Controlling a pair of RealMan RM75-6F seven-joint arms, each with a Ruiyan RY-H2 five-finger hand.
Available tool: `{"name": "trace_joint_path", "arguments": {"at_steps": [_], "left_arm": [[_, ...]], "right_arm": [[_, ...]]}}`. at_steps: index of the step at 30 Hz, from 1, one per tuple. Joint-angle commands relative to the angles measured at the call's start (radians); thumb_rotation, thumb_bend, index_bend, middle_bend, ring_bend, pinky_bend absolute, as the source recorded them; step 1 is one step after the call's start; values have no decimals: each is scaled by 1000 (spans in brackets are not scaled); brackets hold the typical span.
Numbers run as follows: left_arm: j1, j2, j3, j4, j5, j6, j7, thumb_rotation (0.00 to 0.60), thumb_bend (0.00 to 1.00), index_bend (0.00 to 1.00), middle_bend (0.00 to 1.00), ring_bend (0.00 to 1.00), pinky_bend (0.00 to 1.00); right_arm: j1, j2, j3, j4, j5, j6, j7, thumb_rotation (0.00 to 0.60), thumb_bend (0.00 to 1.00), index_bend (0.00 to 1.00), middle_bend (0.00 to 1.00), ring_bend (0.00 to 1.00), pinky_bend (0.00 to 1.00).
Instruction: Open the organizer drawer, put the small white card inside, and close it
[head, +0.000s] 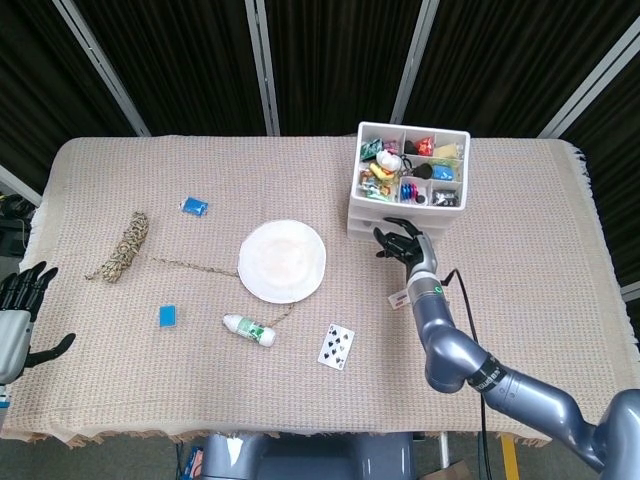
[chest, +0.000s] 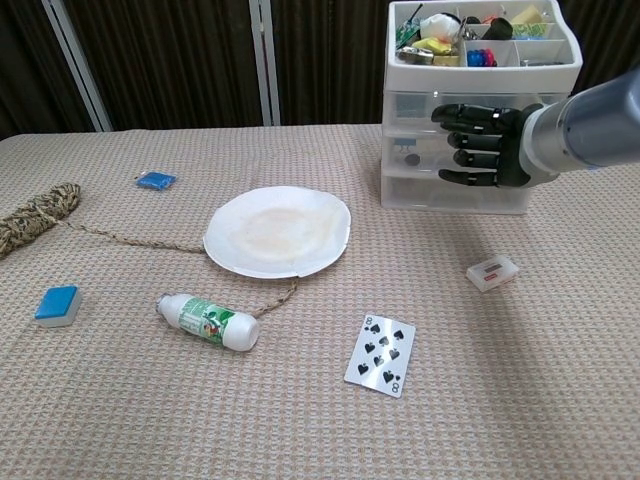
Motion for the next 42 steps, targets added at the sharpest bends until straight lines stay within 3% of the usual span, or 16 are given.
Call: {"name": "trace_joint_path", "arguments": {"at_steps": [1, 20, 27, 32, 42], "left_arm": [[0, 0, 0, 0, 0, 0, 0, 600, 257, 12, 0, 0, 0], [1, -2, 1, 0, 2, 3, 6, 600, 257, 13, 0, 0, 0], [0, -2, 1, 0, 4, 4, 5, 600, 253, 12, 0, 0, 0], [1, -2, 1, 0, 7, 8, 5, 600, 258, 12, 0, 0, 0], [5, -8, 1, 5, 13, 21, 17, 600, 256, 12, 0, 0, 0]], "right_arm": [[-15, 4, -7, -25, -12, 4, 4, 600, 226, 396, 766, 759, 531], [-88, 42, -27, -148, -54, 35, 24, 600, 226, 388, 762, 756, 531], [-108, 55, -68, -206, -54, 70, -3, 600, 226, 244, 743, 730, 531], [-136, 77, -91, -273, -64, 78, -8, 600, 225, 204, 738, 723, 531], [-214, 165, -169, -510, -291, 213, -68, 600, 227, 197, 727, 717, 531]]}}
